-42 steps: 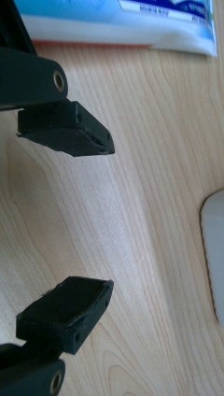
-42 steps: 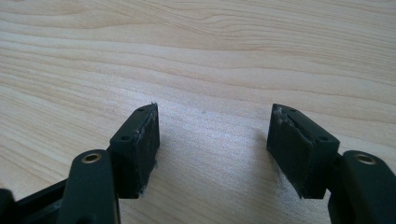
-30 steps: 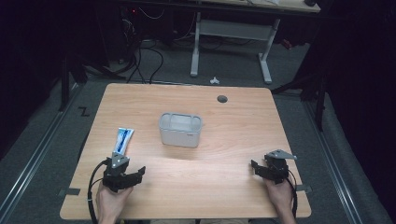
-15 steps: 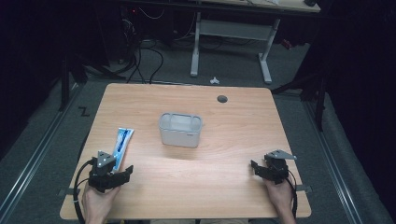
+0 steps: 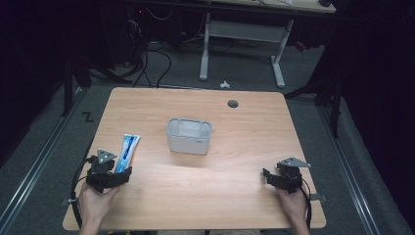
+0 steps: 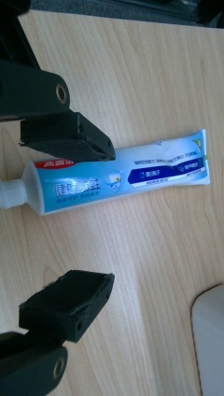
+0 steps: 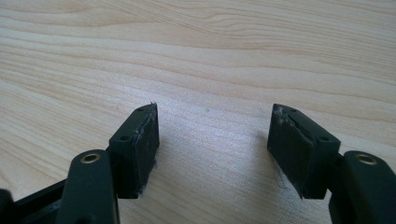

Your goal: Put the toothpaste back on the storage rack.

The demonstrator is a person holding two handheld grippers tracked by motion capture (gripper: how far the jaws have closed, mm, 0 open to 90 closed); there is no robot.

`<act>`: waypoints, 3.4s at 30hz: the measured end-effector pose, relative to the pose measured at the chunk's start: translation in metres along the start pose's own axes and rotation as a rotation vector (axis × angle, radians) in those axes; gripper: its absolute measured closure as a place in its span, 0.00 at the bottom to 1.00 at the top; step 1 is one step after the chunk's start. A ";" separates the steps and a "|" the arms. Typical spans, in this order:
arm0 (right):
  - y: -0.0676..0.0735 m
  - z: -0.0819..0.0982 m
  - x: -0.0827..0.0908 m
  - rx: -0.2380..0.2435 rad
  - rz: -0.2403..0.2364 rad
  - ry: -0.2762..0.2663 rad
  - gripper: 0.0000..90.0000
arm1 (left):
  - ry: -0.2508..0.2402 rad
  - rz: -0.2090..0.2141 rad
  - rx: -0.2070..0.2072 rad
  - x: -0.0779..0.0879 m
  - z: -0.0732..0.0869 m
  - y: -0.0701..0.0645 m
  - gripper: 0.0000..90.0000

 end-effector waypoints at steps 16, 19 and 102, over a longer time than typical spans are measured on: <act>0.000 0.000 0.000 0.001 -0.001 -0.001 0.38 | 0.060 -0.029 0.007 -0.020 -0.025 0.011 0.42; 0.000 0.000 0.000 -0.001 -0.001 -0.001 0.38 | 0.096 -0.079 -0.015 -0.026 -0.030 0.013 0.43; 0.001 0.000 0.000 0.003 -0.002 -0.002 0.38 | 0.396 -0.131 0.134 -0.103 -0.056 0.047 0.58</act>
Point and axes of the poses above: each handheld gripper's, and its own axes: x roughly backward along the jaws, z roughly out of its underside, y roughly to its left, the point moved 5 cm from there along -x, roughly forward along the jaws, and after that the axes turned 7 degrees about z, right-handed, at the moved point
